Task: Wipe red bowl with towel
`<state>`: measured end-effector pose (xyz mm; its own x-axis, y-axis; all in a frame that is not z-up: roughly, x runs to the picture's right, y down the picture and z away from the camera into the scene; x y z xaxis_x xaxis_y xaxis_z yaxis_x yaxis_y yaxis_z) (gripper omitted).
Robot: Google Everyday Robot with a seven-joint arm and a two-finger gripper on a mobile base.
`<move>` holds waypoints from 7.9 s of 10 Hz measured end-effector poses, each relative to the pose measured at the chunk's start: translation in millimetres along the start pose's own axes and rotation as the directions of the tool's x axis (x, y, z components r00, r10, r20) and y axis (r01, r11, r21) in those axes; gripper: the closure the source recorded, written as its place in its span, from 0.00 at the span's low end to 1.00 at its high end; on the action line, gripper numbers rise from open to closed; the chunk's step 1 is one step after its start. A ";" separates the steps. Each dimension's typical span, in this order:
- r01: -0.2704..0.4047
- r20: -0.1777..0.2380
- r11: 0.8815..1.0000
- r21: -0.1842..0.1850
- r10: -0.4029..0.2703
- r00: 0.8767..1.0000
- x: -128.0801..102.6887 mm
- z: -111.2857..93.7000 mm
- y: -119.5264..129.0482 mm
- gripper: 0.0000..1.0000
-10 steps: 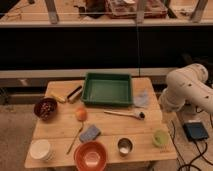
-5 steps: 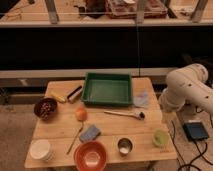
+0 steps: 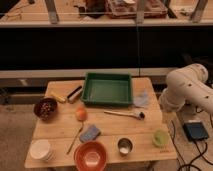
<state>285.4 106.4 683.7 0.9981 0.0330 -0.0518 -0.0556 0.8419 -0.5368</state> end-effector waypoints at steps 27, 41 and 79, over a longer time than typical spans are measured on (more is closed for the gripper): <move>0.158 0.225 0.975 0.153 -0.190 0.955 -17.1 101.1 -138.1 0.35; 0.161 0.177 0.985 0.068 -0.171 0.969 -36.2 202.1 -165.9 0.67; 0.784 0.270 0.567 0.252 -0.819 0.506 -336.7 41.4 114.4 1.00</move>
<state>-56.0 213.9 674.6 0.5574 -0.5273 0.6413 0.7575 0.6391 -0.1329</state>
